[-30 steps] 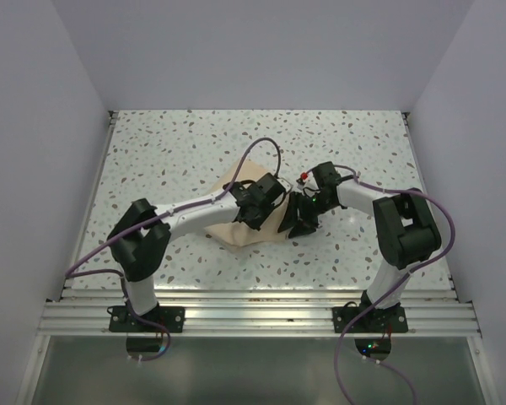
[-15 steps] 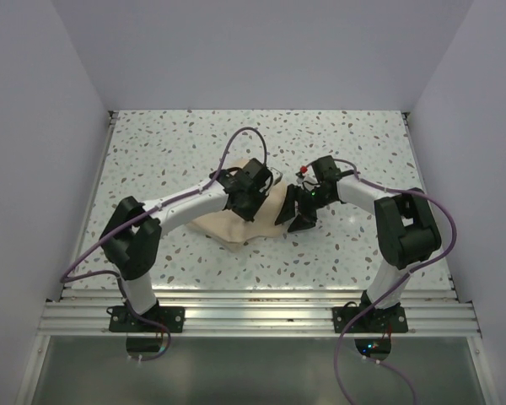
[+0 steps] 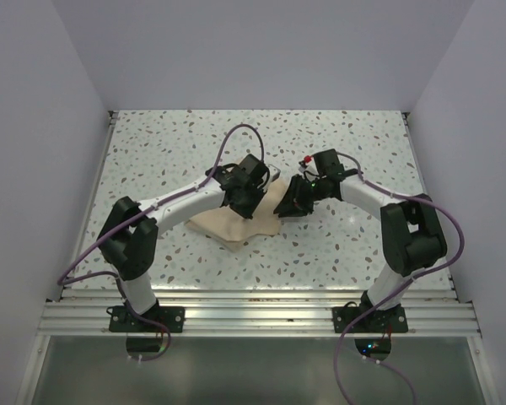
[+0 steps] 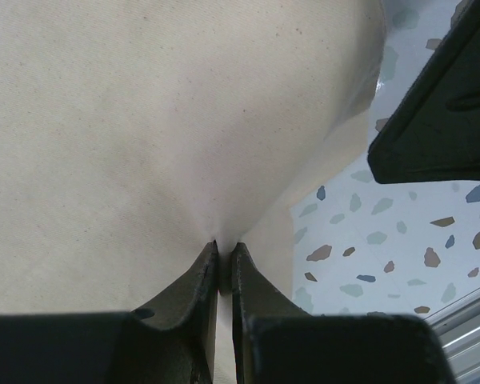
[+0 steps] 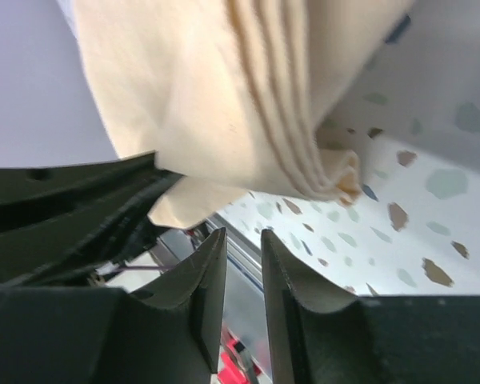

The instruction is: Prepare the surgical pack

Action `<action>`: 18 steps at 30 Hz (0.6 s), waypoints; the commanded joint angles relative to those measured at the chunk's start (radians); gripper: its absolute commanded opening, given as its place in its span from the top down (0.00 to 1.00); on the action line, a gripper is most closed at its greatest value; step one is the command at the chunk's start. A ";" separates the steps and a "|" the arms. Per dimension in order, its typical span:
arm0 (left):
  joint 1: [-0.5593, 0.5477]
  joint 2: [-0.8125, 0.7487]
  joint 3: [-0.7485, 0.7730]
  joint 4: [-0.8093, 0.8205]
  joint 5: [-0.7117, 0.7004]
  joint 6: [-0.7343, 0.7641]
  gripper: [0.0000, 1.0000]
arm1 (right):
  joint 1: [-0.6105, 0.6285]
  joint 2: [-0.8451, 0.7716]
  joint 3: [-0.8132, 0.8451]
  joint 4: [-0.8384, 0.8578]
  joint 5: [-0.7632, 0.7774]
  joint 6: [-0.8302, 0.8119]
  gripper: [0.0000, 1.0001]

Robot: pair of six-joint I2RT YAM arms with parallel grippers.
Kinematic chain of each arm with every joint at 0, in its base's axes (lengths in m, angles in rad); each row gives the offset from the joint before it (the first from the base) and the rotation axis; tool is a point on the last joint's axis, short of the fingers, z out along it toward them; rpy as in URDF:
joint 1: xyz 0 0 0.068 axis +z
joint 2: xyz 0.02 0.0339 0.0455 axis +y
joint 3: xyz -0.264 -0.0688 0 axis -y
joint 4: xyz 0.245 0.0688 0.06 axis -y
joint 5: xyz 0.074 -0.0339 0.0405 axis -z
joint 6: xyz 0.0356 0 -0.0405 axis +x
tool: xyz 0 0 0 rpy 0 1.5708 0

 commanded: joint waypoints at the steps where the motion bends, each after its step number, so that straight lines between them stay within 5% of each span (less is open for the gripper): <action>1: 0.010 -0.047 0.046 0.010 0.023 0.012 1.00 | 0.023 -0.038 0.002 0.159 0.008 0.144 0.73; 10: 0.011 -0.040 0.055 -0.009 0.044 0.029 1.00 | 0.059 0.010 0.036 0.192 0.045 0.196 0.78; 13: 0.011 -0.017 0.048 -0.020 0.055 0.022 0.74 | 0.061 0.004 0.030 0.187 0.049 0.192 0.78; 18: 0.008 -0.029 0.005 0.011 0.052 0.014 0.61 | 0.059 -0.010 0.006 0.179 0.054 0.181 0.78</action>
